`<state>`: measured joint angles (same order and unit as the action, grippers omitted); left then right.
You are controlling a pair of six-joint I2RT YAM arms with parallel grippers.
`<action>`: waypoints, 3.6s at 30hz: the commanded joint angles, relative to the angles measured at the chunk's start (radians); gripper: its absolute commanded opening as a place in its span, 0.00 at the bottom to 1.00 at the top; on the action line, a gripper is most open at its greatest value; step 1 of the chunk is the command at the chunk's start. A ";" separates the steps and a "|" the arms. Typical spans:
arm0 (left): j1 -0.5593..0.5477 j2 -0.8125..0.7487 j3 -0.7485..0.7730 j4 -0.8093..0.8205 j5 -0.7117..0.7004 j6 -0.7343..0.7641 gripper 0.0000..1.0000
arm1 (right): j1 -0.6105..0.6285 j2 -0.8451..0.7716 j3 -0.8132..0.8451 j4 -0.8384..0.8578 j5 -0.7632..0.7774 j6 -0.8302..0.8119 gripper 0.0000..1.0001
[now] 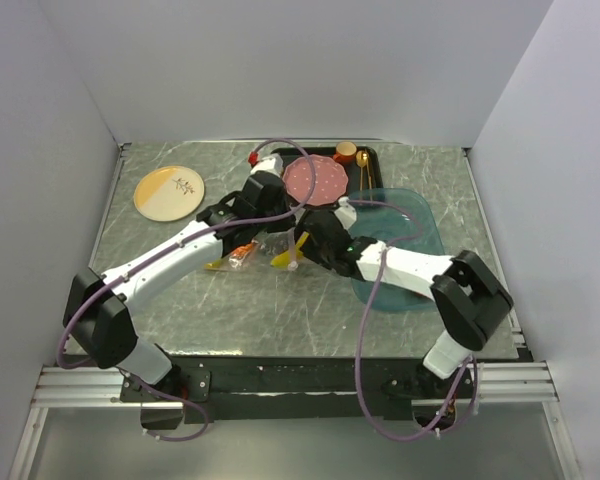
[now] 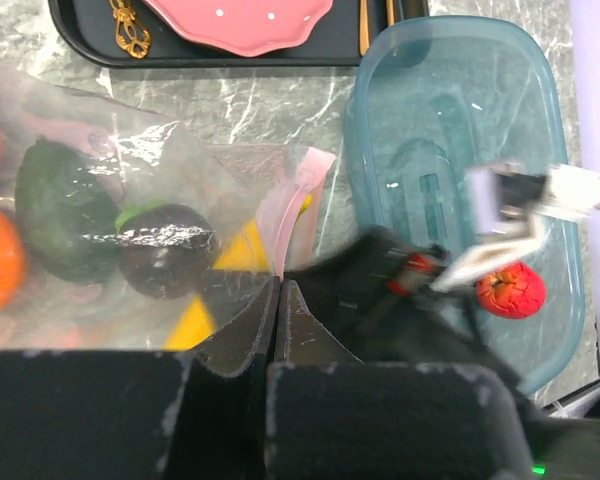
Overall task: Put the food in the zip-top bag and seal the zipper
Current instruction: Place the fake fruit in the zipper food storage bag, then pick up the fake fruit from the bin.
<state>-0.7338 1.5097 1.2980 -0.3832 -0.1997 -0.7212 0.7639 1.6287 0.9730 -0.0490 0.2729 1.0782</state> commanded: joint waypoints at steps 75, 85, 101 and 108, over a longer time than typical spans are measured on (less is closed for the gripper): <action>0.054 -0.232 -0.148 0.116 0.034 0.005 0.01 | -0.574 -0.500 -0.135 -0.551 -0.069 -0.420 1.00; 0.053 -0.241 -0.166 0.127 0.034 -0.007 0.01 | -0.583 -0.466 -0.132 -0.585 -0.074 -0.480 1.00; 0.053 -0.227 -0.163 0.129 0.035 -0.003 0.01 | -0.592 -0.461 -0.175 -0.641 0.129 -0.411 1.00; 0.053 -0.220 -0.155 0.118 0.036 0.009 0.01 | -0.621 -0.398 -0.160 -0.626 0.098 -0.391 1.00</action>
<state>-0.6838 1.2877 1.1179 -0.2962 -0.1764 -0.7212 0.1726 1.2133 0.7609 -0.6750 0.3649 0.6640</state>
